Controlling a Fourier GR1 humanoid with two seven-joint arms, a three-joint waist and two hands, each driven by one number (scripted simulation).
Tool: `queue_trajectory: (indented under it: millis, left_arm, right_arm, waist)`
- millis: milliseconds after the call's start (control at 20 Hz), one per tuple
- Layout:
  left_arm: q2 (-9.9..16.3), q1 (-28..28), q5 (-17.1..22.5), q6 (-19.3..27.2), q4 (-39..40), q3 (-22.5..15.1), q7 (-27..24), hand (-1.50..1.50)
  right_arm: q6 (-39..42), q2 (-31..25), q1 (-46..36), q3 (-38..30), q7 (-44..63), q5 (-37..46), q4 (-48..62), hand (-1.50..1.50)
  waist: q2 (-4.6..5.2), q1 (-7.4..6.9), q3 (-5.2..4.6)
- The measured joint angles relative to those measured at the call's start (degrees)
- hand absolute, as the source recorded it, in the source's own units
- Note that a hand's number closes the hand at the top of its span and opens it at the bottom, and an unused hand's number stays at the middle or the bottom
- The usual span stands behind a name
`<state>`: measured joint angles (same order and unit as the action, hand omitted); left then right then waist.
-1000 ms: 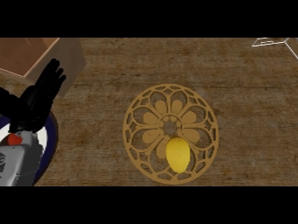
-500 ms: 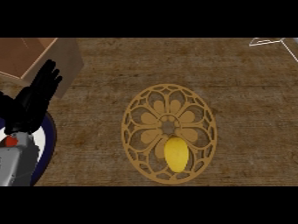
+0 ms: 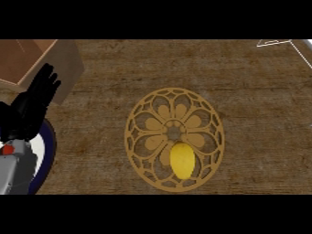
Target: Pick the pear from the placemat and place it in the tiered shelf
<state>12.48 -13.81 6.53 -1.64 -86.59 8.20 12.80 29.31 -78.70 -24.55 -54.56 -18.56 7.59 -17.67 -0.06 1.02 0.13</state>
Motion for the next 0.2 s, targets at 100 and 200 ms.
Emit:
queue_trajectory:
  millis: [100,200]
  left_arm:
    - [-0.42,-0.11,-0.29,0.26,0.17,-0.32,-0.04,0.0]
    - [-0.9,0.94,-0.54,0.3,-0.31,-0.7,-0.54,0.0]
  right_arm:
    - [2.28,-0.78,2.67,-0.29,-3.63,-0.27,0.14,-1.5]
    - [3.54,-1.01,5.69,-0.42,-7.3,-0.33,0.19,-1.5]
  waist:
    - [0.02,-0.07,0.01]
    - [0.01,-0.22,0.01]
